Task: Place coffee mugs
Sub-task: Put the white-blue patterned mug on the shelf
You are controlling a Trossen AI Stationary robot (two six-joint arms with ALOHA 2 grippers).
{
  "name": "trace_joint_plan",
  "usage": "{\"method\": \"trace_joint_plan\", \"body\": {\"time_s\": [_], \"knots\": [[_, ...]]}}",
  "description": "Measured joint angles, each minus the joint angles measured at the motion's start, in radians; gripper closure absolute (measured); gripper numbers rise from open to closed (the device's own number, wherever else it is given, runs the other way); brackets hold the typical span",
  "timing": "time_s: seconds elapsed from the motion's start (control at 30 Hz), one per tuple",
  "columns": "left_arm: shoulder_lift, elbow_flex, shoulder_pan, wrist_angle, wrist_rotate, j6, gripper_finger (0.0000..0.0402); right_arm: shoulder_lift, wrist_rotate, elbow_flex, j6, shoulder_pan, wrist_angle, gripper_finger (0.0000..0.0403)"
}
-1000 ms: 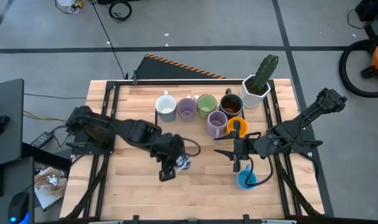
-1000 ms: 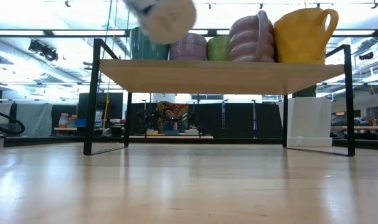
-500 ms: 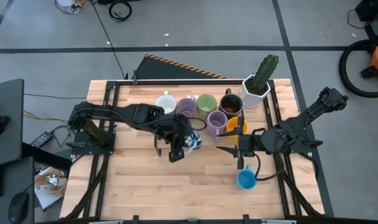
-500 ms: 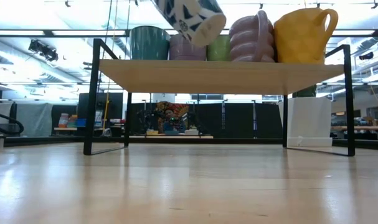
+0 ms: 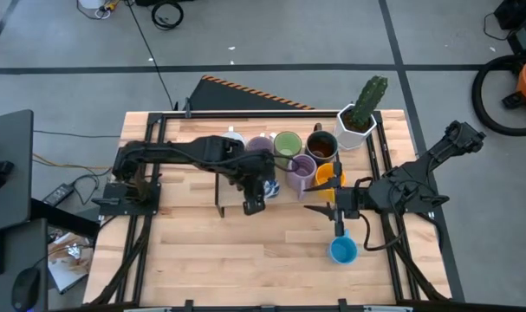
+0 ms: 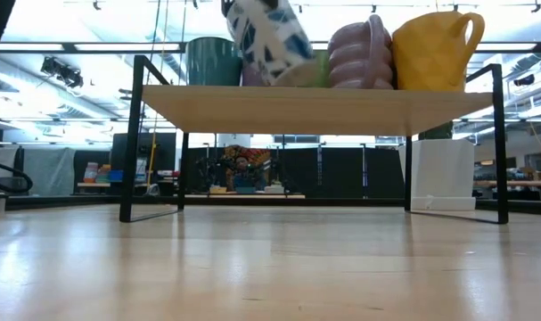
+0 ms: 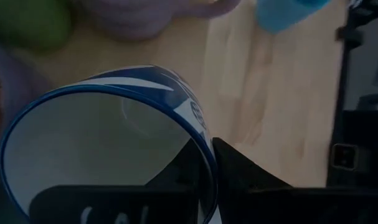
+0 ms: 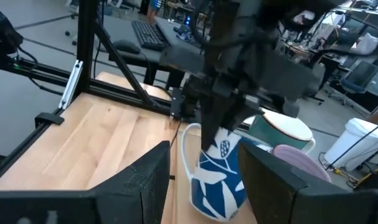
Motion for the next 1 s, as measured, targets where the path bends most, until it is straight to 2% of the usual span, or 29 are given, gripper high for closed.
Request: {"method": "trace_joint_plan", "body": {"time_s": [1.0], "knots": [[0.023, 0.001, 0.011, -0.043, -0.084, 0.009, 0.037, 0.001, -0.018, 0.0, 0.01, 0.0, -0.004, 0.021]]}}
